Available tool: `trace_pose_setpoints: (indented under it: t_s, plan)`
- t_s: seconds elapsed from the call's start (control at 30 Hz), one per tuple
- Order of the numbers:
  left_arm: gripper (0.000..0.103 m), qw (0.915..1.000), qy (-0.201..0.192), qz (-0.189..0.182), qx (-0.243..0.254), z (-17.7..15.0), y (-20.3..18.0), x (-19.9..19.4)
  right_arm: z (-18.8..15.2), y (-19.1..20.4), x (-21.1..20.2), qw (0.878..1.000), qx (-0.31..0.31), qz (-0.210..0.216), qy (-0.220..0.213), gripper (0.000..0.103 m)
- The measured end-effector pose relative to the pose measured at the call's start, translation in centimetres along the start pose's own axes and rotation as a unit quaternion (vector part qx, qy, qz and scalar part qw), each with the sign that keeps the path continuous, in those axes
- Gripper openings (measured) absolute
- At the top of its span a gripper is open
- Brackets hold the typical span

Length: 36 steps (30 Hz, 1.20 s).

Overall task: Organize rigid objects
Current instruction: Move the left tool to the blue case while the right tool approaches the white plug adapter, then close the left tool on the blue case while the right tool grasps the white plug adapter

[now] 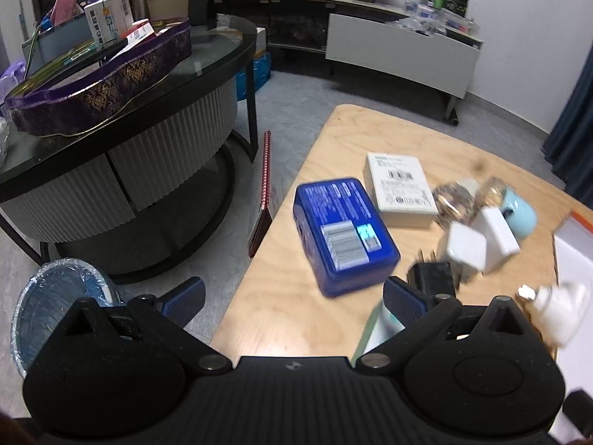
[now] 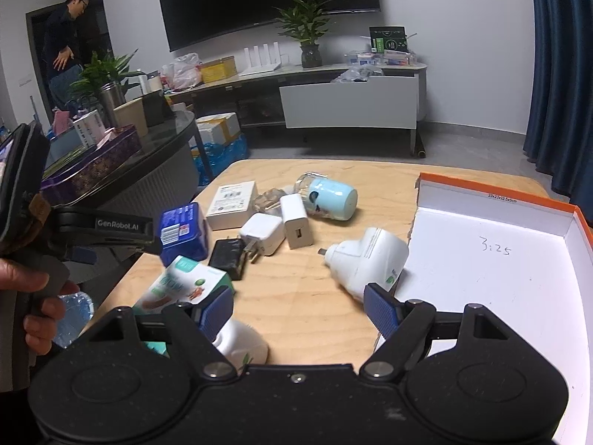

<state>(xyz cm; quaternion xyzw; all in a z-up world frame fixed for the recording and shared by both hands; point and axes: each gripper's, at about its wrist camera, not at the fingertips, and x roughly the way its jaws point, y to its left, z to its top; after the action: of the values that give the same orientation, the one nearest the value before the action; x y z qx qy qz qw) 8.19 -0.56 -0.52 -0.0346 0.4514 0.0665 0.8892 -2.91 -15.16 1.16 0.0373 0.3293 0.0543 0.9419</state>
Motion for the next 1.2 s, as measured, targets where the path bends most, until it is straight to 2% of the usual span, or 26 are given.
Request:
trace_pose_setpoints:
  t_s: [0.27,0.4,0.73,0.93,1.03,1.1,1.13,1.17,1.2]
  plan:
    - [0.103,0.9993,0.017,0.021,-0.026,2.1,-0.3,3.4,1.0,-1.1,1.6,1.000,-0.001,-0.011,0.008,0.091]
    - [0.103,0.9988,0.009,0.005,-0.048,3.0,-0.2,4.1,1.4,-1.5,2.6,1.000,0.000,-0.018,0.016,0.091]
    - [0.103,0.9990,-0.012,-0.015,-0.040,3.7,-1.5,5.1,2.4,-2.8,4.1,0.999,0.011,-0.032,0.015,0.091]
    - [0.103,0.9998,0.001,-0.021,-0.005,3.2,-2.1,6.2,2.8,-3.9,5.6,0.998,0.015,-0.043,0.034,0.091]
    - [0.092,0.9997,0.010,-0.021,-0.004,2.9,-1.5,7.1,3.0,-4.1,6.5,0.998,0.015,-0.039,0.045,0.091]
    - [0.084,0.9996,-0.005,-0.029,-0.003,2.7,-1.0,6.9,3.2,-4.1,7.3,0.998,0.013,-0.036,0.051,0.091]
    - [0.075,0.9995,-0.010,-0.029,-0.001,2.8,-0.7,6.8,3.2,-4.0,7.7,0.998,0.012,-0.038,0.055,0.091]
    - [0.062,0.9995,-0.016,-0.026,-0.001,2.9,-0.6,6.5,3.3,-4.0,8.1,0.998,0.010,-0.040,0.057,0.091]
    - [0.063,0.9996,-0.020,-0.021,0.001,3.0,-0.5,6.3,3.3,-4.1,8.6,0.997,0.008,-0.040,0.063,0.091]
